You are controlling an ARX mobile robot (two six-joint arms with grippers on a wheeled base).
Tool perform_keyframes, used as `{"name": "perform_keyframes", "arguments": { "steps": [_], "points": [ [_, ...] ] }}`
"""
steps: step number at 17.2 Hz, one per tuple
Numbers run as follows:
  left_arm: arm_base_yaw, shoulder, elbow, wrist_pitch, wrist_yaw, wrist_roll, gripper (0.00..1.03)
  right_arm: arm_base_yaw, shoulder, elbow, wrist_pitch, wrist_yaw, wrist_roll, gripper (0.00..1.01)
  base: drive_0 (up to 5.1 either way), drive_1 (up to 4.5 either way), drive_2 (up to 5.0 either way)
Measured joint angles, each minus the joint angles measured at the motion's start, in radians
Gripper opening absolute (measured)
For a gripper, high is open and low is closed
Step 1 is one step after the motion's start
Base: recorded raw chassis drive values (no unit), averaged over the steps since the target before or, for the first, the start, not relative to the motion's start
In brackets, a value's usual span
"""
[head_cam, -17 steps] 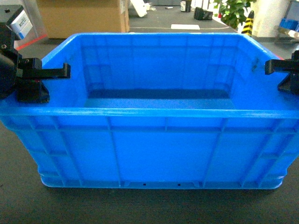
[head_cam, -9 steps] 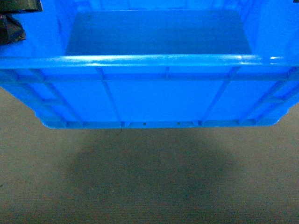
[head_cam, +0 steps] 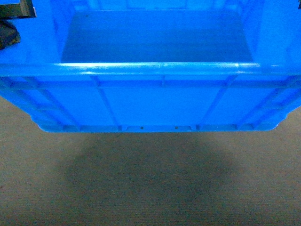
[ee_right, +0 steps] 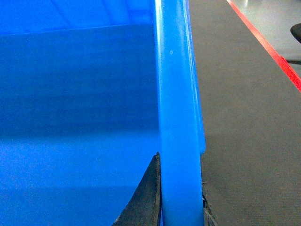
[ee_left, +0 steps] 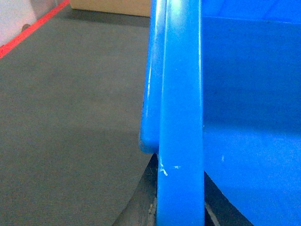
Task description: Place box next to blue box on left shelf
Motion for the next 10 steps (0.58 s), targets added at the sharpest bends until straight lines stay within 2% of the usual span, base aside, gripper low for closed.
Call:
{"name": "perform_keyframes", "arguments": {
  "steps": [10],
  "points": [
    [-0.007,-0.019,-0.008,0.006,-0.011,0.007,0.08,-0.011,-0.021,-0.014,0.011,-0.016,0.0,0.1,0.0,0.0,0.0]
  ]
}}
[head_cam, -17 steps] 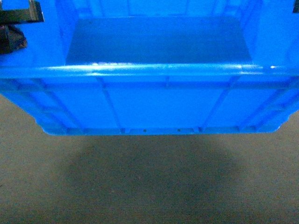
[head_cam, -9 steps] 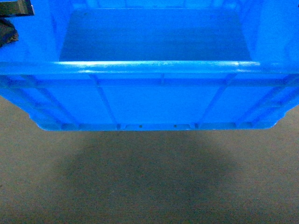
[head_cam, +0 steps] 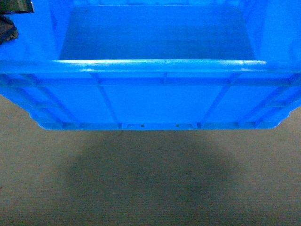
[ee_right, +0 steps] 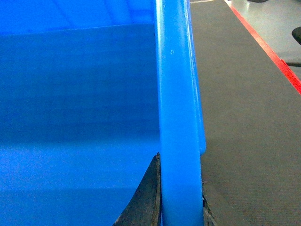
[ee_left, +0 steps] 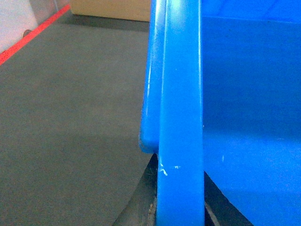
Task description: Place box next to blue box on left shelf
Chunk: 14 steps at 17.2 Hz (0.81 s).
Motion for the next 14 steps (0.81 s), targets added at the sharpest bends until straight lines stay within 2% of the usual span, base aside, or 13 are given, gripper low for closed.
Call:
{"name": "perform_keyframes", "arguments": {
  "steps": [14],
  "points": [
    [-0.002,0.0,0.0,0.0,-0.002,0.002,0.08,0.0,0.0,0.0,0.0,-0.002,-0.001,0.1,0.0,0.0,0.0]
  ]
}}
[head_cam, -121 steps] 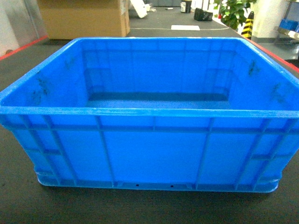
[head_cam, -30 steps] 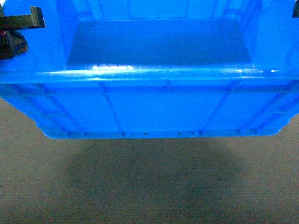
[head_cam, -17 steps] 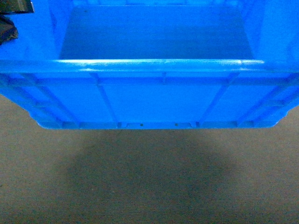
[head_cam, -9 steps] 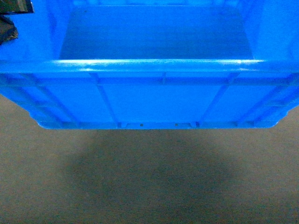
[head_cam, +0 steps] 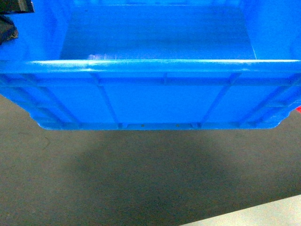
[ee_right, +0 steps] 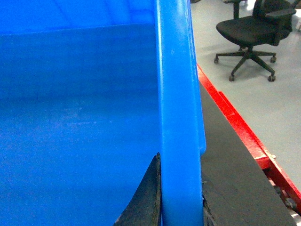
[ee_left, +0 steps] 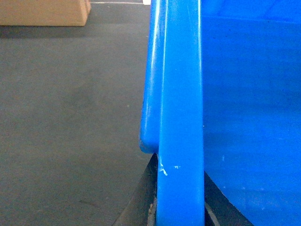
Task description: Place box next to blue box on left shelf
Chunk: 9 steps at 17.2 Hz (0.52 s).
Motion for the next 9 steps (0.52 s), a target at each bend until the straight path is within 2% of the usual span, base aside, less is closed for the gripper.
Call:
{"name": "perform_keyframes", "arguments": {
  "steps": [2,9],
  "points": [
    [0.0,0.0,0.0,0.0,0.0,0.0,0.08,0.0,0.0,0.0,-0.001,0.0,0.0,0.1,0.0,0.0,0.0],
    [0.0,0.0,0.0,0.0,0.0,0.0,0.08,0.0,0.0,-0.001,-0.001,0.0,0.0,0.1,-1.6,-1.58,-1.6]
  ]
}}
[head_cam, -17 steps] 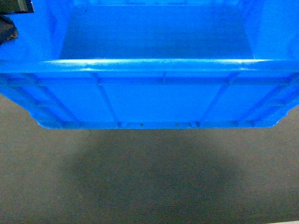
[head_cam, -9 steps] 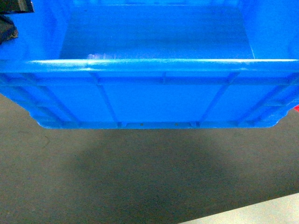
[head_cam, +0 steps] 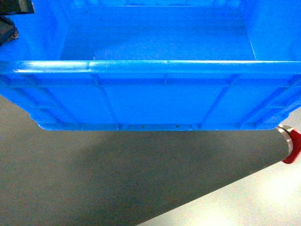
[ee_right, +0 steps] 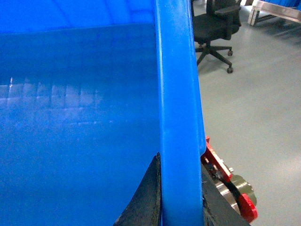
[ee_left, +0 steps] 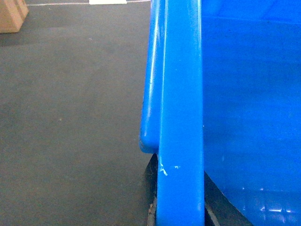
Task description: Place box next to blue box on left shelf
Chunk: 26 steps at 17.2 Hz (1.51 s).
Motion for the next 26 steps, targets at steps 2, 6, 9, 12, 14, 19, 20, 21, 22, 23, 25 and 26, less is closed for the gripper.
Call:
{"name": "perform_keyframes", "arguments": {
  "steps": [2,6,9,12,14,19,20,21,22,23,25,26],
  "points": [
    [0.0,0.0,0.0,0.0,0.0,0.0,0.08,0.0,0.0,0.0,0.0,0.0,0.0,0.1,-1.7,-1.68,-1.7],
    [0.0,0.0,0.0,0.0,0.0,0.0,0.08,0.0,0.0,0.0,0.0,0.0,0.0,0.1,-1.6,-1.61,-1.6],
    [0.0,0.0,0.0,0.0,0.0,0.0,0.08,0.0,0.0,0.0,0.0,0.0,0.0,0.1,-1.4,-1.45,-1.4],
    [0.0,0.0,0.0,0.0,0.0,0.0,0.08,0.0,0.0,0.0,0.0,0.0,0.0,0.1,-1.7,-1.66,-1.7],
    [0.0,0.0,0.0,0.0,0.0,0.0,0.08,0.0,0.0,0.0,0.0,0.0,0.0,0.1,-1.6,-1.57,-1.6],
    [0.0,0.0,0.0,0.0,0.0,0.0,0.08,0.0,0.0,0.0,0.0,0.0,0.0,0.1,-1.5,-1.52,-1.5],
    [0.0,0.0,0.0,0.0,0.0,0.0,0.08,0.0,0.0,0.0,0.0,0.0,0.0,0.1,-1.7,-1.73,-1.7],
    [0.0,0.0,0.0,0.0,0.0,0.0,0.08,0.0,0.0,0.0,0.0,0.0,0.0,0.1,-1.8,-1.78,-1.8],
    [0.0,0.0,0.0,0.0,0.0,0.0,0.08,0.0,0.0,0.0,0.001,0.0,0.0,0.1,-1.7,-1.71,-1.7],
    [0.0,0.0,0.0,0.0,0.0,0.0,0.08,0.0,0.0,0.0,0.001,0.0,0.0,0.1,-1.6,-1.63,-1.6],
    [0.0,0.0,0.0,0.0,0.0,0.0,0.08,0.0,0.0,0.0,0.0,0.0,-0.001,0.1,-1.5,-1.47,-1.5],
    [0.0,0.0,0.0,0.0,0.0,0.0,0.08,0.0,0.0,0.0,0.0,0.0,0.0,0.1,-1.5,-1.46,-1.5]
  ]
}}
